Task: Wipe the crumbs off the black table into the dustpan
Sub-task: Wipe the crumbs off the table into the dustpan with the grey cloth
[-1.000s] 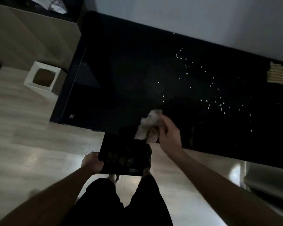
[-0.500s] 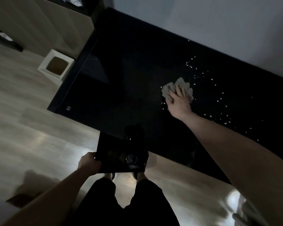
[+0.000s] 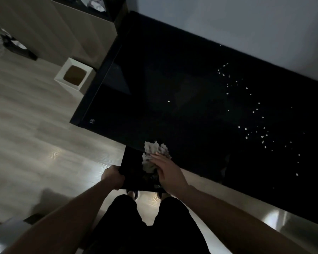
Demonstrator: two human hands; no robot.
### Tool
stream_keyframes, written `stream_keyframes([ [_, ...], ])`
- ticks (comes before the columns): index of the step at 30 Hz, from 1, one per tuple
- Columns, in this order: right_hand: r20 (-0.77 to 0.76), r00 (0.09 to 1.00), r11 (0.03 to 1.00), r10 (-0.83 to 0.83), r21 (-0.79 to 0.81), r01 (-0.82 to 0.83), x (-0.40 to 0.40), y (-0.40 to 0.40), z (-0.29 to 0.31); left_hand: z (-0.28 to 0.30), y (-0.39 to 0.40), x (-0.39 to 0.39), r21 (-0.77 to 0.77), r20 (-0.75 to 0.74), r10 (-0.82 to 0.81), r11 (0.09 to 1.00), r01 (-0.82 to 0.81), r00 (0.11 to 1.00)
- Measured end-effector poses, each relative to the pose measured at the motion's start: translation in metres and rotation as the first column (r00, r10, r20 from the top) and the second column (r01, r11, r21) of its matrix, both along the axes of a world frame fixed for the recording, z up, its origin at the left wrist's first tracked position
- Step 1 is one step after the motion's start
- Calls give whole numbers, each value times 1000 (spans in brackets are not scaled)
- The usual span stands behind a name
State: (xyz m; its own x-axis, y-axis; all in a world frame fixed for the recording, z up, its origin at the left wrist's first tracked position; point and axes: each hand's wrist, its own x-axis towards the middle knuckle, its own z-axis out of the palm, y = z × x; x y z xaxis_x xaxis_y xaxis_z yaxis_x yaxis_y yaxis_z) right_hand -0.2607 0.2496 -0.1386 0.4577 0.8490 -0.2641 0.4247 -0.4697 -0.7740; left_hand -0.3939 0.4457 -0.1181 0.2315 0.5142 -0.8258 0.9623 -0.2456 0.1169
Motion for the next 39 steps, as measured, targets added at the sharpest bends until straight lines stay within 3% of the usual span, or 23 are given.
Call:
stream_keyframes([
  [4,-96,965,966,-243,62,250,17,2,29,3,9,-3,-15,-18,-50,999,50,999],
  [7,-23,896,881,-443,177,440,61,9,45,5,12,-3,-16,-16,-63,998,63,998],
  [10,77,866,851,-495,244,465,124,27,55,2,15,-4,-16,-22,-79,997,78,997],
  [13,128,842,849,-524,163,503,182,53,62,-4,18,-5,-8,-24,-83,997,83,996],
  [16,245,858,890,-452,57,452,229,79,51,-10,18,-5,-9,-9,-68,998,68,998],
  [18,288,908,923,-304,-148,356,251,93,33,-13,17,-5,-1,3,-61,998,61,998],
  [20,318,937,879,-144,-395,269,259,104,13,-19,16,-5,10,12,-64,998,64,998],
  [22,371,927,826,-57,-503,252,255,114,-3,-25,16,-6,13,25,-58,998,58,998],
  [27,439,898,962,15,-250,106,189,111,-17,-29,20,-2,12,40,-25,1000,24,999],
  [32,310,947,994,87,34,-102,70,66,-4,-24,22,4,7,55,-36,999,35,998],
  [36,149,960,972,235,-11,-236,2,31,-5,-19,23,7,1,43,-57,998,57,997],
  [39,17,990,990,137,40,-138,-5,17,13,-17,23,9,-1,28,-105,995,105,994],
])
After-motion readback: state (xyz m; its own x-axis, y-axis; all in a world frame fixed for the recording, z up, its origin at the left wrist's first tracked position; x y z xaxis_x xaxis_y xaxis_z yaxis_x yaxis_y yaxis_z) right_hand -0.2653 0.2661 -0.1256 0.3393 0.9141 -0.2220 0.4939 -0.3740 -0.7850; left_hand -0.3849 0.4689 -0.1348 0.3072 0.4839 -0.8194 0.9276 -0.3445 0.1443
